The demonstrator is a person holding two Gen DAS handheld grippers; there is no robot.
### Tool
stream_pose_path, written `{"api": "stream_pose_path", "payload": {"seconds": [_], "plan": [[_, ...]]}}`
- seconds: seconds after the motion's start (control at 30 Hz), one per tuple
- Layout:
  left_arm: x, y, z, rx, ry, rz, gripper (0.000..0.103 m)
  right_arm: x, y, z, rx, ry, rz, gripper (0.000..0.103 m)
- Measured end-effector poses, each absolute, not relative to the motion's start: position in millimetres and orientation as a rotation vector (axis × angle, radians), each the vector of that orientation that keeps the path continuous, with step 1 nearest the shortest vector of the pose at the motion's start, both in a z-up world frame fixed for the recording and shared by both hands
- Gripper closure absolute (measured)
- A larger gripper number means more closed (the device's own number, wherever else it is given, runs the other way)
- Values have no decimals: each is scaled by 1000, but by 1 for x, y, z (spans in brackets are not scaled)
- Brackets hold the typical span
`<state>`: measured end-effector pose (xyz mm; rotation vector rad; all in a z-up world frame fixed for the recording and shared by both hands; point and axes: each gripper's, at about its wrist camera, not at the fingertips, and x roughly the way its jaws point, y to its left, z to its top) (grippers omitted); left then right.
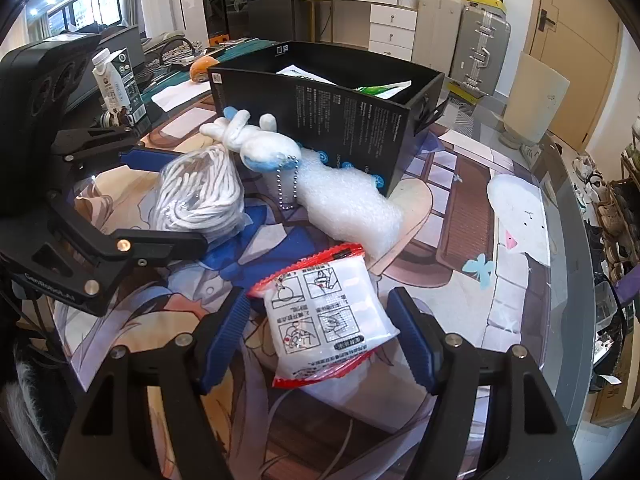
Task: Organize soft objects
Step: 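Lift both bags and carry them over the black box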
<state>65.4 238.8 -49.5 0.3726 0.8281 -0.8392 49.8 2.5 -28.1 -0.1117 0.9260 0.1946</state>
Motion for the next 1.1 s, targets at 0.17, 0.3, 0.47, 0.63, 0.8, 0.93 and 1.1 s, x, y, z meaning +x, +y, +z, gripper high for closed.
{"api": "stream_pose_path", "payload": {"seconds": [0.17,0.3,0.47,0.63,0.8,0.93,1.1], "plan": [[60,250,-43,363,789,-852,23,48,5,-25,-111,913,212,31],[59,257,-40,353,770,-851,23,45,8,-20,-115,893,224,31],[55,263,-30,330,717,-859,23,41,10,-13,-119,862,232,31],[52,268,-18,313,677,-877,23,38,10,-3,-113,830,235,31],[46,276,-9,303,640,-870,23,34,12,7,-116,796,239,31],[41,281,-1,298,610,-866,23,32,11,14,-110,767,227,31],[41,284,9,270,579,-861,23,30,8,22,-88,728,217,31]]}}
